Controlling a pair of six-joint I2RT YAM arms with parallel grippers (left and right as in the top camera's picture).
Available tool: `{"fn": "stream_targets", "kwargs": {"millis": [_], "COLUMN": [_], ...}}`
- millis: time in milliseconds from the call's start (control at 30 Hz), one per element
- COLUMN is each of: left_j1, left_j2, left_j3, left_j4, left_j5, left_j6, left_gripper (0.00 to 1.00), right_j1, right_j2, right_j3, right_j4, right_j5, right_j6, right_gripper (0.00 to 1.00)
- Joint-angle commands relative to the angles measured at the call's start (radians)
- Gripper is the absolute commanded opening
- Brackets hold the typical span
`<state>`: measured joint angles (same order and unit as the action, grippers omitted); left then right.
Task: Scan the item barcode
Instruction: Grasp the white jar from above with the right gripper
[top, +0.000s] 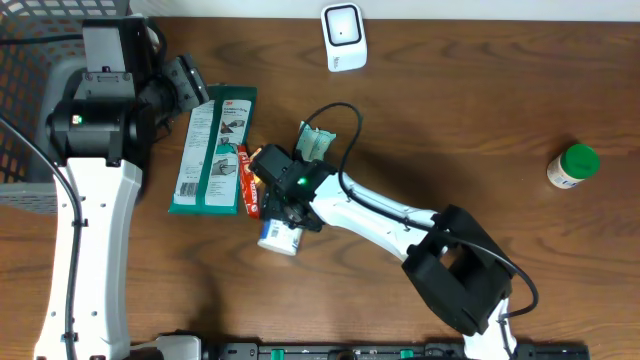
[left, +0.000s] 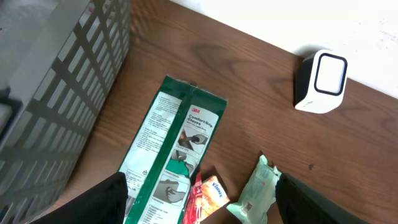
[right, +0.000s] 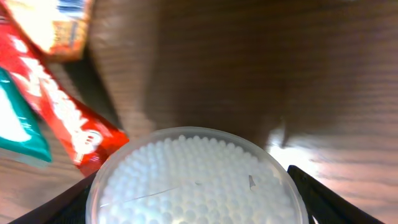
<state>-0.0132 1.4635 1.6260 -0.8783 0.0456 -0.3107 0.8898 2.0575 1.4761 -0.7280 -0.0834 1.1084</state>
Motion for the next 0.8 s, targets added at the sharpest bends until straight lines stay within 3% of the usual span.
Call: {"fn": "stream_targets", "kwargs": {"millis": [0,167,333,500,667,767], "left_j1": [0.006,0.006,0.006,0.006,0.006,0.006], "left_j2": [0.002,0.002,0.002,0.002,0.002,0.002], "left_j3": [0.008,0.008,0.008,0.008,0.008,0.008], "left_j4": [0.001,0.001,0.001,0.001,0.001,0.001], "left_j5": [-0.009,-0.009,-0.009,-0.009,-0.009,-0.009], "left_j6": [0.002,0.002,0.002,0.002,0.002,0.002], "left_gripper": [0.77,0.77,0.77,0.77,0.77,0.77], "right_j1": [-0.05,-0.095,-0.102,-0.102,-0.103,-0.107], "right_j2": [-0.049,-0.189,-0.323,-0.343,-0.343,-0.343], "right_j3": [-0.005,-0.005,-0.005,-0.024,-0.197,-0.341], "right_j4": [-0.041,-0.079,-0.179,-0.174,0.034,0.267], "right_j5": [0.015,0.181,0.568,0.736,0.882,0.953], "right_j6": [-0.095,-0.285,-0.366,-0.433,-0.433,-0.434], "right_gripper": [0.7,0.58,0.56,0.55,0.52,0.57]}}
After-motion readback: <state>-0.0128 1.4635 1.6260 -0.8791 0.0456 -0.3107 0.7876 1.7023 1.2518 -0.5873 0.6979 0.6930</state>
